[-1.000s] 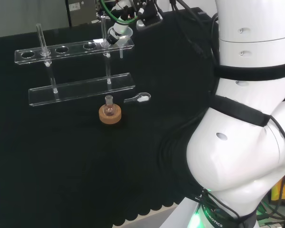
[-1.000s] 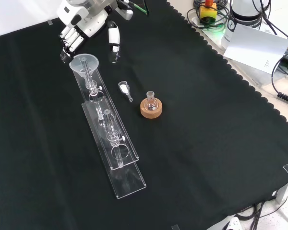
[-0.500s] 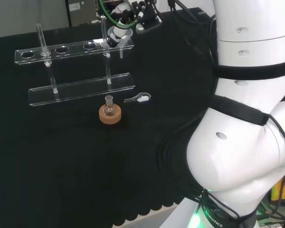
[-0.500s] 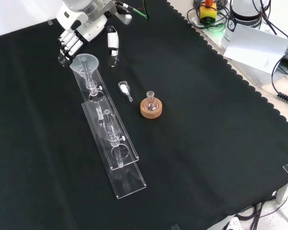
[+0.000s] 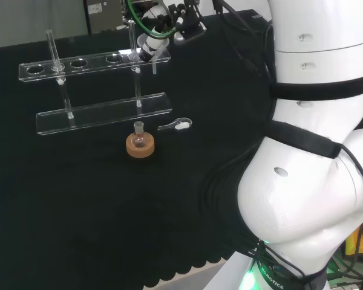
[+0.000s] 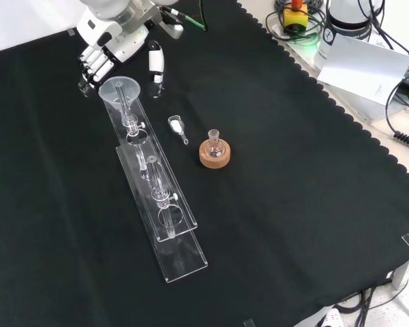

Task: Pick up the funnel from the transparent funnel stand.

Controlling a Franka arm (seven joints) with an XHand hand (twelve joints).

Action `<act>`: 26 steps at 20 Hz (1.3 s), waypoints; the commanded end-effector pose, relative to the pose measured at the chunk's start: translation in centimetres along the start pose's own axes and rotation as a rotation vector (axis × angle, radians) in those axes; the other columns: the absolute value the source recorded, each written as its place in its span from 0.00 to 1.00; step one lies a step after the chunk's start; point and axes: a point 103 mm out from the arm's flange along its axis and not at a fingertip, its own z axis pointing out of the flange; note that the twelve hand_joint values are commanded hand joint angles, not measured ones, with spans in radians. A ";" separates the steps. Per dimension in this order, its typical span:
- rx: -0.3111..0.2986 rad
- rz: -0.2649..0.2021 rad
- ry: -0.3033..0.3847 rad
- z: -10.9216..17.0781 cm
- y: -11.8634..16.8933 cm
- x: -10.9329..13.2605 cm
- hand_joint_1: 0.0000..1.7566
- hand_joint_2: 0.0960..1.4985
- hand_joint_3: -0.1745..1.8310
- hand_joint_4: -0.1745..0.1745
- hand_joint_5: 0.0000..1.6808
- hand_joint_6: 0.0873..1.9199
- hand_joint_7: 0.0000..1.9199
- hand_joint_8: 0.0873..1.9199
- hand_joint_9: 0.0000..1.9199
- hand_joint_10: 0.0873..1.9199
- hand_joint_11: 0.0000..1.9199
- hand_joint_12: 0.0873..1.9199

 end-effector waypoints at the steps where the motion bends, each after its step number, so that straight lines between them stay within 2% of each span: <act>1: -0.013 0.007 -0.012 0.2 0.4 -0.7 0.33 0.48 0.14 0.40 0.01 0.00 0.00 0.14 0.05 0.41 0.02 0.74; 18: 0.028 -0.012 0.004 1.2 1.2 -1.2 0.33 0.48 0.14 0.39 0.02 0.00 0.00 0.15 0.07 0.41 0.03 0.74; 26: 0.026 -0.018 -0.012 1.2 1.4 -1.0 0.33 0.48 0.15 0.38 0.02 0.00 0.00 0.21 0.10 0.35 0.03 0.73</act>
